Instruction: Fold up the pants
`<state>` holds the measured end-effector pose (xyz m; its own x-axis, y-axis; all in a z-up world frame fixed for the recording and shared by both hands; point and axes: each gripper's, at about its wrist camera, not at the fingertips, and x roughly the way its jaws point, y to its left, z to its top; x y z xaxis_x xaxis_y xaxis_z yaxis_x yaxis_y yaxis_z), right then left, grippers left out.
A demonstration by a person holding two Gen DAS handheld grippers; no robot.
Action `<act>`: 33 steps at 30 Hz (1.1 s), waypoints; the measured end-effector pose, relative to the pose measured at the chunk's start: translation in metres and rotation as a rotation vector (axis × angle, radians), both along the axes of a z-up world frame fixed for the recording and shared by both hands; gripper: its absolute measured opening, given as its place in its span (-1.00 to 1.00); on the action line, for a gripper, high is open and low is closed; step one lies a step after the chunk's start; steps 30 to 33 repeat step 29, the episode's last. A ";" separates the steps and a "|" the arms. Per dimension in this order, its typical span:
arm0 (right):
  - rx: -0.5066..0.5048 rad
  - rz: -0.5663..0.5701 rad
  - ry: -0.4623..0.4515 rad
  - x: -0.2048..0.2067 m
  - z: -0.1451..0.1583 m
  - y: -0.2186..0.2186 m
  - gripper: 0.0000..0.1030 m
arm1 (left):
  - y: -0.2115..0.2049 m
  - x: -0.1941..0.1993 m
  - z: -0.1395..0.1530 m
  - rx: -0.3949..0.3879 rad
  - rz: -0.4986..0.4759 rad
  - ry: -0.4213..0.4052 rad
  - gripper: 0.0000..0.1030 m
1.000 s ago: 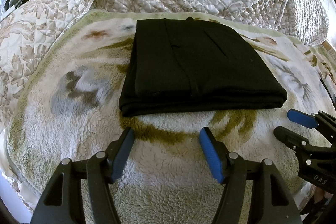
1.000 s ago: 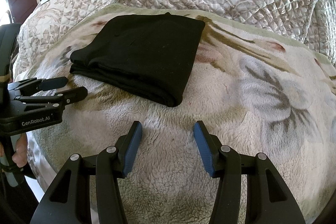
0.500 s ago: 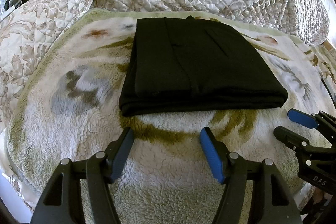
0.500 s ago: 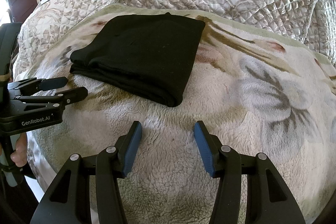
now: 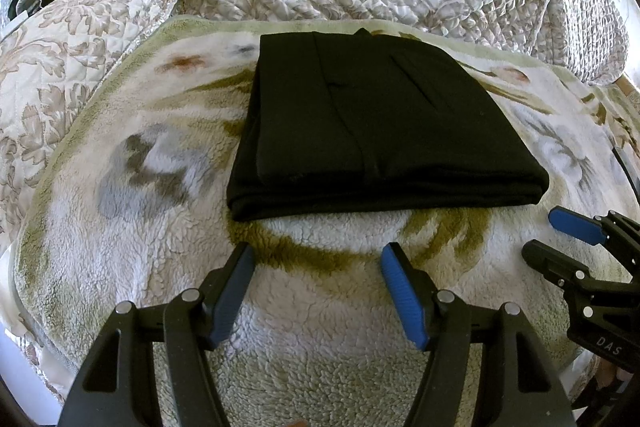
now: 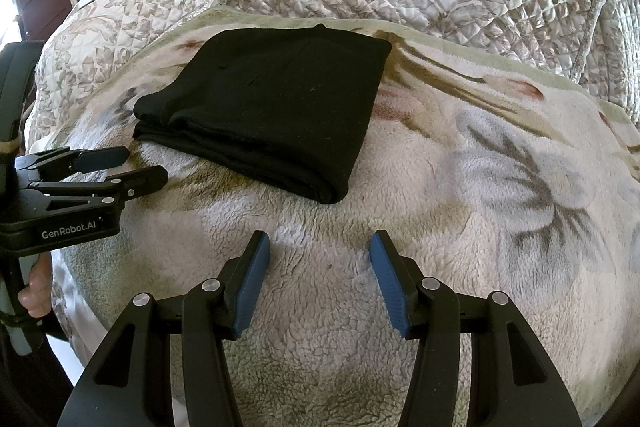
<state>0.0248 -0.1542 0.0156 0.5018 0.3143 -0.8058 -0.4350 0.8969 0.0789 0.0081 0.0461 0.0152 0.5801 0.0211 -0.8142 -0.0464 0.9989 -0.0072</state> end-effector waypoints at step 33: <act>-0.002 0.000 -0.009 0.000 0.001 0.002 0.04 | 0.000 0.001 -0.001 0.001 -0.003 0.001 0.34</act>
